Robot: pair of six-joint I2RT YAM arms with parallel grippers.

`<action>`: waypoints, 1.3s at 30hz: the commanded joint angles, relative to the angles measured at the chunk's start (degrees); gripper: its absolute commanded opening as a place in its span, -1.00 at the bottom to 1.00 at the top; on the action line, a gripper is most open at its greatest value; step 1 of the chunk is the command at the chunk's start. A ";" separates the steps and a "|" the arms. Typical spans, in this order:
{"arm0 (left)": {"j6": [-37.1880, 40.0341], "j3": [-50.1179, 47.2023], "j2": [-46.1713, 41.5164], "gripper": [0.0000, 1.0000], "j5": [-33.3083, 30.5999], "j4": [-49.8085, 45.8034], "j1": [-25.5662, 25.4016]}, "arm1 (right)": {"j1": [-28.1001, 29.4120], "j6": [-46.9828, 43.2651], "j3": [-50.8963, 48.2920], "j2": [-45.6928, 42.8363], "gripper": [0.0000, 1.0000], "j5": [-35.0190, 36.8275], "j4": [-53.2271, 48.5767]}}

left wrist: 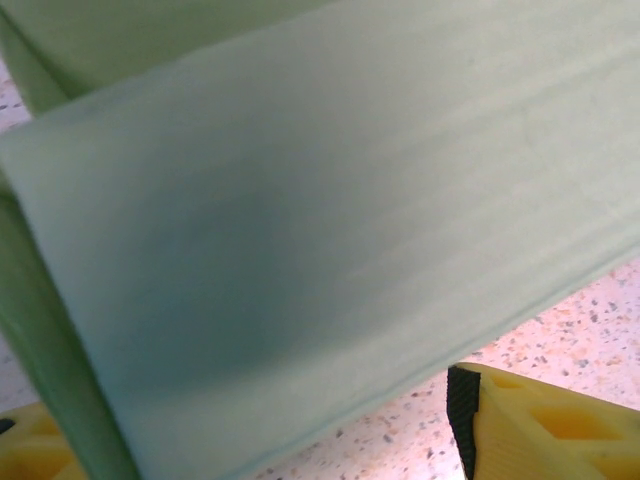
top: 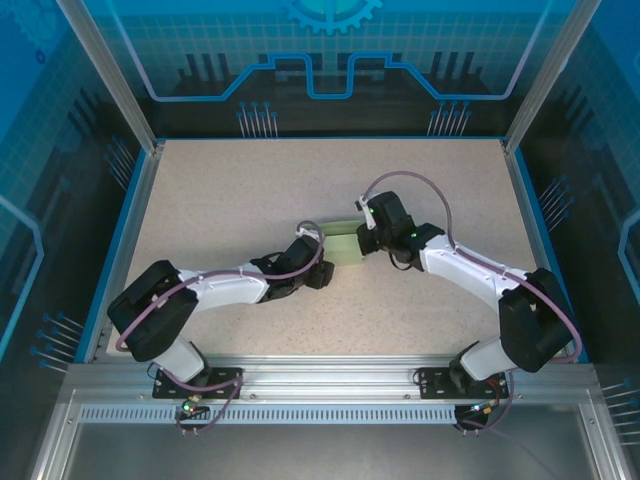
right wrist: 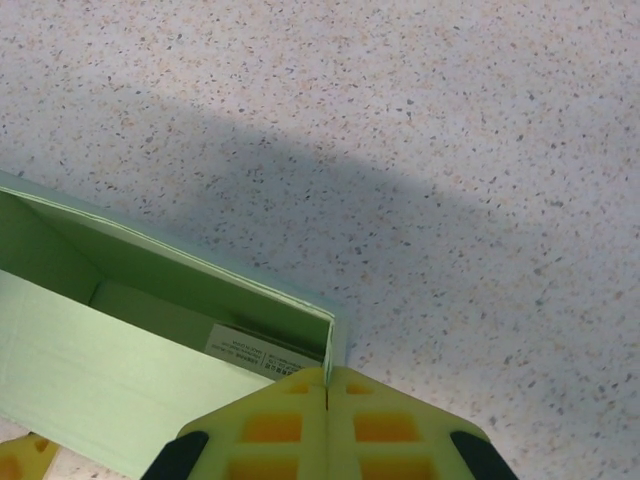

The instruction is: Fold the paper box

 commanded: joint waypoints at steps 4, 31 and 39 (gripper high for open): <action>0.70 4.65 2.08 0.33 5.60 7.32 -3.06 | -3.40 -9.07 4.18 3.25 -1.00 -13.19 -6.01; 9.04 -2.72 -7.86 0.57 6.23 2.65 -2.33 | -10.11 -19.90 9.34 7.08 -1.00 -19.16 -11.07; 11.73 -4.80 -11.83 0.62 6.75 0.72 -0.54 | -10.12 -20.21 9.34 6.81 -1.00 -19.51 -11.07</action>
